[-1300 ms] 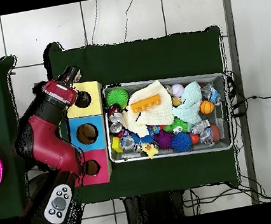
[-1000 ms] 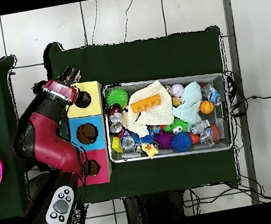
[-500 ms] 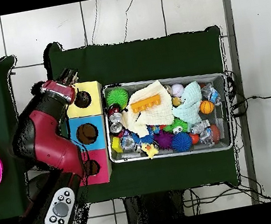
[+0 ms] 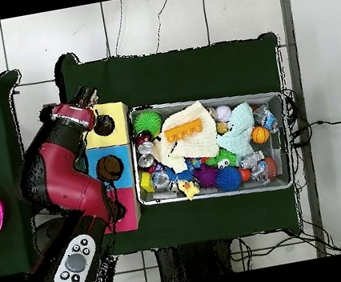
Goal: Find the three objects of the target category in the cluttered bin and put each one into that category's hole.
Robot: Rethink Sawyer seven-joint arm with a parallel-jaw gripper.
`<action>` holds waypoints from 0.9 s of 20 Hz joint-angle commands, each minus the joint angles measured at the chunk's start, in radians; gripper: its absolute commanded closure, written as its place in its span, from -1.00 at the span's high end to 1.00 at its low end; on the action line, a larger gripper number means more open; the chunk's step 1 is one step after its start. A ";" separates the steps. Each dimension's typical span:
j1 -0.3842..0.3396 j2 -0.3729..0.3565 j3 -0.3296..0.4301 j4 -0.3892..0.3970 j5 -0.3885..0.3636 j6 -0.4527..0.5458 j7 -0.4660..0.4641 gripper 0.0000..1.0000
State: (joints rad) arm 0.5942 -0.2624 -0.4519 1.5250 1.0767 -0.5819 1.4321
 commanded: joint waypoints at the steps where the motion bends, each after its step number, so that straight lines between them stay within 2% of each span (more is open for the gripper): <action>1: -0.065 0.014 0.041 0.074 -0.124 0.058 0.184 -1.00; 11: -0.120 0.000 0.057 0.112 -0.274 0.033 0.254 -1.00; 18: -0.147 -0.007 0.068 0.114 -0.331 0.040 0.261 -1.00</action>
State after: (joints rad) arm 0.4919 -0.2738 -0.4686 1.5365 0.8074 -0.5815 1.4362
